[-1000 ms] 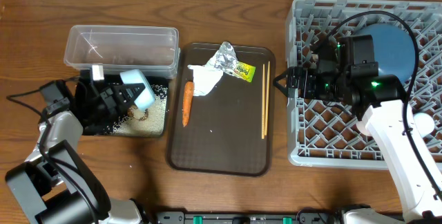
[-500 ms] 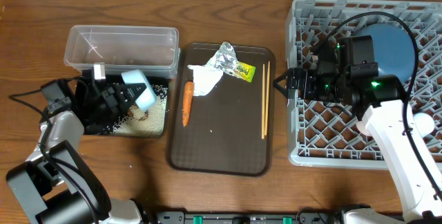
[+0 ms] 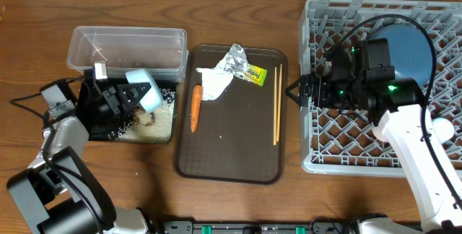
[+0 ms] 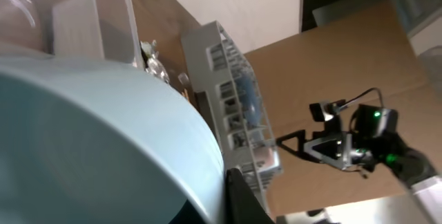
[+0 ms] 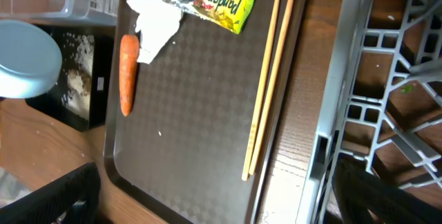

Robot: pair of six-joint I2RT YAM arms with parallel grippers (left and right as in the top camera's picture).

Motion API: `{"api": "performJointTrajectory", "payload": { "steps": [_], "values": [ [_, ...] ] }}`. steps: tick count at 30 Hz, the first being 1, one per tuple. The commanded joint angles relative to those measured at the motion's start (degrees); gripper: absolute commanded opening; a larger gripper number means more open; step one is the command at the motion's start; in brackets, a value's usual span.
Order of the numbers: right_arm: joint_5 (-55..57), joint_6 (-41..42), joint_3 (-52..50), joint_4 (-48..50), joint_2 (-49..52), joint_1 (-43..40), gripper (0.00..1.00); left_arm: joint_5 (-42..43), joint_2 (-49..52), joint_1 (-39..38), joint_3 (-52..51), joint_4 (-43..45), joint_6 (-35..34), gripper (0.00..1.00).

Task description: Sort waste into correct bins and load items into the dishwasher rack

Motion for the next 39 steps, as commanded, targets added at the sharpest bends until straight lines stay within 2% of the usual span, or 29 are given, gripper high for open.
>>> {"api": "performJointTrajectory", "payload": {
  "steps": [1,5,8,10,13,15,20,23,28,32,39],
  "values": [
    [-0.66,-2.03,0.68,0.61,-1.49,0.17,0.99,2.49,-1.53,-3.41,-0.15,1.57,-1.73,0.06],
    [-0.92,-1.99,1.2,0.39,-4.42,-0.66,0.99,2.43,-3.34,-3.39,-0.07,7.45,-1.92,0.06],
    [0.33,-3.91,1.2,-0.92,-8.15,-0.94,0.99,2.38,-4.33,-3.56,-0.04,12.02,-9.33,0.07],
    [3.13,-3.93,1.2,-0.5,-10.62,-1.44,0.99,2.38,-5.01,-6.6,-0.04,15.52,-15.06,0.06],
    [4.09,-1.22,1.2,2.93,-14.32,-2.89,0.99,1.84,-6.82,-12.94,-0.04,23.08,-19.32,0.06],
    [4.09,1.25,1.2,5.16,-16.81,-4.2,0.99,-2.43,-7.67,-17.68,-0.04,30.91,-24.41,0.06],
    [4.11,3.21,1.2,5.4,-22.1,-7.78,0.99,-19.34,-7.61,-28.59,-0.04,51.65,-40.92,0.06],
    [4.22,3.69,1.2,4.11,-24.02,-9.4,0.99,-27.47,-6.99,-36.87,0.61,59.69,-45.57,0.06],
    [6.25,9.18,1.18,3.26,-24.11,-10.54,0.99,-34.71,-2.58,-49.0,5.46,60.54,-45.05,0.06],
    [6.1,10.88,1.2,3.1,-23.71,-10.51,0.99,-34.32,5.9,-55.63,13.27,60.57,-45.62,0.06],
    [6.01,10.82,1.18,1.55,-23.67,-10.51,0.99,-34.14,20.06,-62.18,28.24,60.59,-49.66,0.06]
  ]
}}
